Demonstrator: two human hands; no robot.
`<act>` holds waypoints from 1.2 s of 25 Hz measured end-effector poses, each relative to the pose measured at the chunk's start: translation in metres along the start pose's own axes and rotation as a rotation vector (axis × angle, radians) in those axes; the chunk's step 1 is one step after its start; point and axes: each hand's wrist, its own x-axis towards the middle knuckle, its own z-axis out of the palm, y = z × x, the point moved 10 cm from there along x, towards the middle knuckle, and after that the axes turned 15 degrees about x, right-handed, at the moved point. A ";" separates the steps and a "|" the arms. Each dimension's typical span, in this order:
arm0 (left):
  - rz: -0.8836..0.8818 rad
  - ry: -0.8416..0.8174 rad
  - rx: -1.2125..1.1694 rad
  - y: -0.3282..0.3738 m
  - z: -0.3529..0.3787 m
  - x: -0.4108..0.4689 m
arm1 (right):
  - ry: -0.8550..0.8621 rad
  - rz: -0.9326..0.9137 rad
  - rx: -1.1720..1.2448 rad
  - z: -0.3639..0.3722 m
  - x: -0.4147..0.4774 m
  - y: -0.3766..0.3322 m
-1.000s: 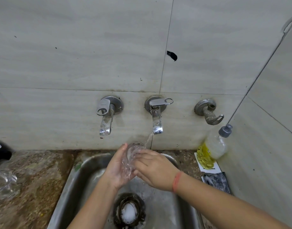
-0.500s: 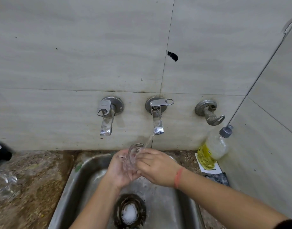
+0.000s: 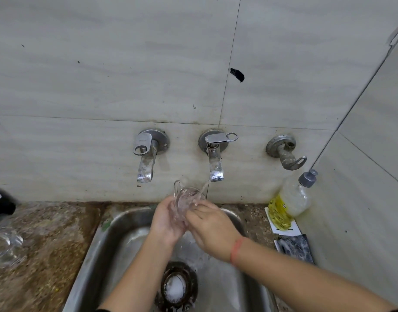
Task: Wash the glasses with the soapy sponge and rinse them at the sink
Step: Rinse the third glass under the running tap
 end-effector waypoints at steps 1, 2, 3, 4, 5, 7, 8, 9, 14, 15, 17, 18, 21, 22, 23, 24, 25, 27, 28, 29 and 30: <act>0.036 0.029 -0.054 0.002 0.002 0.004 | 0.071 0.071 0.076 -0.003 0.003 0.000; 0.041 0.042 -0.076 0.002 0.004 0.007 | 0.087 0.094 0.113 -0.002 0.003 0.001; 0.013 0.026 -0.062 0.000 0.007 0.009 | 0.052 0.035 0.058 -0.002 0.000 0.001; -0.043 0.008 0.007 -0.004 0.007 0.007 | 0.003 -0.085 -0.047 -0.002 -0.005 -0.001; -0.113 -0.027 0.097 -0.008 0.006 0.004 | -0.040 -0.216 -0.148 -0.002 -0.011 -0.002; -0.213 -0.075 0.223 -0.013 0.005 -0.005 | -0.081 -0.345 -0.244 -0.005 -0.015 0.000; -0.225 -0.113 0.183 -0.013 0.009 -0.008 | -0.056 -0.331 -0.236 -0.007 -0.013 -0.002; -0.210 -0.150 0.091 -0.012 0.016 -0.009 | 0.001 -0.275 -0.213 -0.009 -0.009 -0.007; -0.024 -0.008 -0.060 -0.014 -0.003 0.011 | 0.152 0.162 0.184 -0.002 -0.005 -0.003; -0.068 -0.004 -0.009 -0.016 -0.007 0.011 | 0.070 0.070 0.125 0.001 -0.008 -0.004; -0.214 -0.034 0.146 -0.022 -0.009 0.006 | -0.081 -0.233 -0.118 0.012 -0.020 -0.010; -0.268 -0.033 0.203 -0.025 -0.010 0.003 | -0.116 -0.306 -0.173 0.014 -0.023 -0.004; -0.154 -0.033 0.097 -0.017 0.000 0.003 | -0.025 -0.038 -0.069 0.005 -0.008 0.007; -0.056 -0.010 0.019 -0.014 0.000 0.006 | 0.027 0.187 0.099 0.004 -0.002 0.015; 0.025 0.036 -0.025 -0.012 -0.005 0.010 | 0.052 0.382 0.291 0.008 0.001 0.024; 0.053 0.066 -0.022 -0.012 -0.009 0.012 | 0.023 0.477 0.431 0.016 0.000 0.028; 0.037 0.075 0.025 -0.013 -0.013 0.013 | -0.050 0.457 0.454 0.022 -0.001 0.024; -0.057 0.091 0.177 -0.017 -0.021 0.013 | -0.201 0.112 0.145 0.025 -0.010 0.004; -0.114 0.090 0.249 -0.019 -0.023 0.011 | -0.227 -0.078 -0.052 0.024 -0.018 0.000; -0.155 0.066 0.304 -0.020 -0.023 0.008 | -0.227 -0.189 -0.188 0.020 -0.022 0.002; -0.169 0.039 0.303 -0.021 -0.020 0.006 | -0.223 -0.192 -0.222 0.017 -0.022 0.005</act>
